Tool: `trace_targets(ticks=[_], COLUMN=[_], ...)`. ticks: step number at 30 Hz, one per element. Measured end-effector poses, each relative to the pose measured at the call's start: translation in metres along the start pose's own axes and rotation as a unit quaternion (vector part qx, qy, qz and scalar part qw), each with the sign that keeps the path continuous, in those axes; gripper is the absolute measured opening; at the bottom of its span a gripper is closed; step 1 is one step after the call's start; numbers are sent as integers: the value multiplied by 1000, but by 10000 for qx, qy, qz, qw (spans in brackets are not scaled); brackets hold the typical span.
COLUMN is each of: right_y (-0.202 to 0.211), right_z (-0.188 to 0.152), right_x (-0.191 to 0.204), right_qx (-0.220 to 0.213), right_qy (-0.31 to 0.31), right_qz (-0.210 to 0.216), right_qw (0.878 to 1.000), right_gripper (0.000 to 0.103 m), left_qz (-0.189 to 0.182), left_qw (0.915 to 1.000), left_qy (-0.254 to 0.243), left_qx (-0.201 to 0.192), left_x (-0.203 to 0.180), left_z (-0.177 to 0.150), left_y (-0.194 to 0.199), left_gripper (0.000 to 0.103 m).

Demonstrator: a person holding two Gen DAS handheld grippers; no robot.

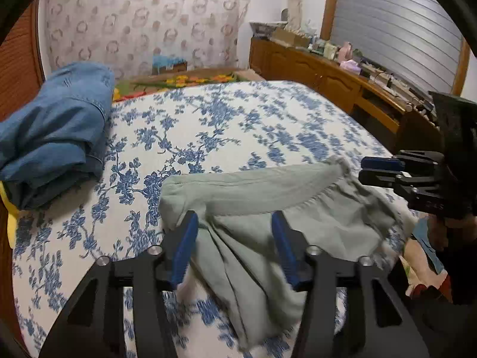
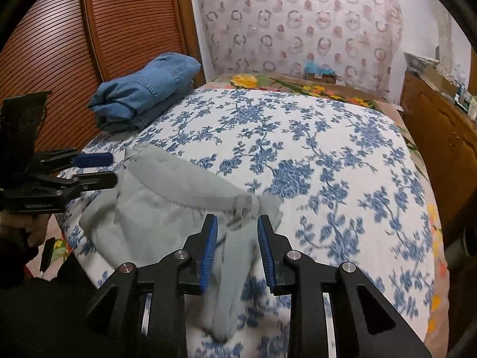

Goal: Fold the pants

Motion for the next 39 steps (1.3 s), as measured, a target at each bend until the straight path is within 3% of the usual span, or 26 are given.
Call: trace_targets(ticks=[3,14,15,16,17,18,22,31,35,39], right_y=[-12,-42,-42,-41,-40,-38,-22,12,4,-26], right_z=[3,8,8,8,8,6,4,12,20,17], right_x=[0,-8,-8,-8,-7,-7,-4,-4,-6,-8], right_qx=[46,270,275,255,229,212,-76,-688,-694,-295], right_qy=[41,-89,-72,-44,-23,-15,-38,-61,-71,-48], right_qz=[29,159,150,155,171,210,380,231,43,-151], right_qw=[10000,9995,9995,9995,9996,9996,9992,9973,9976,9994], right_gripper=[29,29,28,27,15,11,9,7,7,7], left_qz=[4,-74,-100,-90,-25,14,-130,-106,53,77], left_qw=[9999,9998,9998,9999,9999,9999,9994,9969,9983,9999], left_qy=[34,-43,-69,-87,-99,-124,-149,-200,-114,-29], left_qx=[135,189,137,102,51,-6,-291,-750,-571,-107], left_x=[4,4,2,1,1,0,-5,-11,2,13], left_z=[1,-2,-2,-1,0,1,4,27,37,32], left_y=[-12,-27,-25,-24,-22,-19,2,33,11,-23], left_gripper=[43,41,31,29,21,15,10,9,9,10])
Point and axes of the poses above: each gripper's, at about its wrist camera, not at the fingertips, and y roughly against the way its jaws point, x to its left, z to its top, the point moved 4 cm from there along -y, roughly the way its jaws point, and after that the axes turned 5 degrees about x, right-handed, at the moved point
